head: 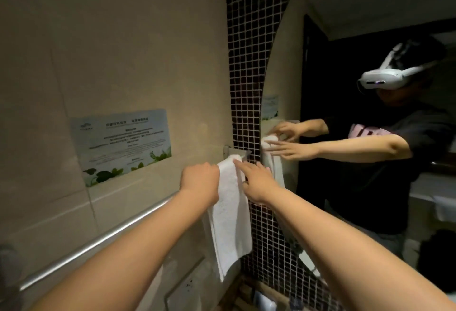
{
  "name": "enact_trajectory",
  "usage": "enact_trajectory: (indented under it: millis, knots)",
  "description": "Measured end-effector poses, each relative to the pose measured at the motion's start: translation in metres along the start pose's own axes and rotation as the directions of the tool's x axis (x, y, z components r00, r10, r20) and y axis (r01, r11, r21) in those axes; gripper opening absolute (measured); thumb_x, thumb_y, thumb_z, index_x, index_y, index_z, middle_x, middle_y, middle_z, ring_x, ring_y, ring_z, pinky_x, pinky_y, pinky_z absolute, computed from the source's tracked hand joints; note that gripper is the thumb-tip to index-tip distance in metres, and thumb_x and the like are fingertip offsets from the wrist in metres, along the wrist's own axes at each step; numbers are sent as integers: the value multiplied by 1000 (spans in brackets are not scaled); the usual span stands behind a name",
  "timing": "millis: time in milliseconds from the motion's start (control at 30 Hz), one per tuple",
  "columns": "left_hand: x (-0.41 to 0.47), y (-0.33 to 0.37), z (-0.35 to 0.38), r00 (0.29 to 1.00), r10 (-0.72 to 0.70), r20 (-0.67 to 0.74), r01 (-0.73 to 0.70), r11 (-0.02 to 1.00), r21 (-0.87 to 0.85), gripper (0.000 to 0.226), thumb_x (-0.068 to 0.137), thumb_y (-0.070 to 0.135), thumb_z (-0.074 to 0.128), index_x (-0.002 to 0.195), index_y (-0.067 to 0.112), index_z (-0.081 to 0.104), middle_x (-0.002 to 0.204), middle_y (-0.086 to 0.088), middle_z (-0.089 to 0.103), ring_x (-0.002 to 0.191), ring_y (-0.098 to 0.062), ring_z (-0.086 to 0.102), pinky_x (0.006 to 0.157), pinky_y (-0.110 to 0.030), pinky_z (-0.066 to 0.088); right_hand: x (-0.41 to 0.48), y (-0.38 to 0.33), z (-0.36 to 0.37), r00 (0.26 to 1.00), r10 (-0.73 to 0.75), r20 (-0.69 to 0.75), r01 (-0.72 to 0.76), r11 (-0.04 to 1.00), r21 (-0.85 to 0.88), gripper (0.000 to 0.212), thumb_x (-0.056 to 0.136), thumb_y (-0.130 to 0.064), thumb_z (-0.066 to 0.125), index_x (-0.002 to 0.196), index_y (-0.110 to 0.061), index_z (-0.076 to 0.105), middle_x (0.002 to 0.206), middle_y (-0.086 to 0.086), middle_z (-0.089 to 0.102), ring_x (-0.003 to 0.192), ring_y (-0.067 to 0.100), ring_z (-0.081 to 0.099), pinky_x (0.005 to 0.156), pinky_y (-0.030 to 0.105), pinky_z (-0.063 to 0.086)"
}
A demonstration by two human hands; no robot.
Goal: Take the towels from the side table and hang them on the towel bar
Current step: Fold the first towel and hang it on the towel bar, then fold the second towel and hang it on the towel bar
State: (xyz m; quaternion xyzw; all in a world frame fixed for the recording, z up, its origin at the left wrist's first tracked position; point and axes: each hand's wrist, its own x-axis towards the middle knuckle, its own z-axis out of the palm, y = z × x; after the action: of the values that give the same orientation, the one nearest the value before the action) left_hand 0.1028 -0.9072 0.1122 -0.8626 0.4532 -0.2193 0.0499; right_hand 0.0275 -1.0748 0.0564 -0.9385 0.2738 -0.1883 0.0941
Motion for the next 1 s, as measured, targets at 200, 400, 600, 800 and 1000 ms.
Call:
enact_trajectory:
  millis: [200, 400, 600, 800, 1000]
  knots:
    - [-10, 55, 24, 948, 261, -181, -286, 950, -127, 64, 83, 61, 61, 137, 27, 53, 134, -3, 61, 119, -31, 60, 94, -45, 47, -86, 46, -12, 980, 197, -14, -197, 980, 8, 74, 95, -27, 51, 160, -37, 19, 161, 8, 36, 139, 37, 45, 111, 49, 42]
    - [-50, 180, 43, 857, 500, -124, -512, 801, -309, 73, 86, 72, 53, 144, 28, 49, 140, -4, 58, 121, -31, 61, 92, -47, 51, -223, 144, -25, 862, 507, 3, -506, 861, -50, 66, 94, -26, 51, 156, -34, 32, 155, 11, 42, 131, 36, 52, 101, 48, 50]
    - [-130, 312, 77, 696, 697, -170, -645, 504, -574, 50, 95, 58, 50, 133, 27, 60, 129, 0, 69, 116, -26, 65, 91, -42, 53, -401, 211, 18, 605, 794, 67, -793, 608, -40, 56, 96, -24, 51, 151, -32, 42, 141, 14, 55, 119, 34, 60, 96, 41, 52]
    - [-216, 424, 141, 478, 877, -51, -688, 338, -642, 39, 90, 48, 57, 126, 33, 61, 122, 6, 70, 110, -21, 66, 87, -37, 52, -527, 230, 100, 399, 892, 211, -913, 409, 0, 52, 92, -23, 58, 144, -24, 55, 145, 9, 57, 131, 30, 54, 110, 39, 45]
    - [-292, 489, 236, 330, 922, 204, -616, 374, -693, 56, 82, 52, 67, 134, 33, 58, 130, 2, 66, 116, -24, 63, 92, -41, 53, -616, 233, 185, 253, 887, 386, -949, 306, -80, 57, 93, -30, 60, 148, -21, 48, 149, 10, 51, 135, 30, 48, 112, 37, 36]
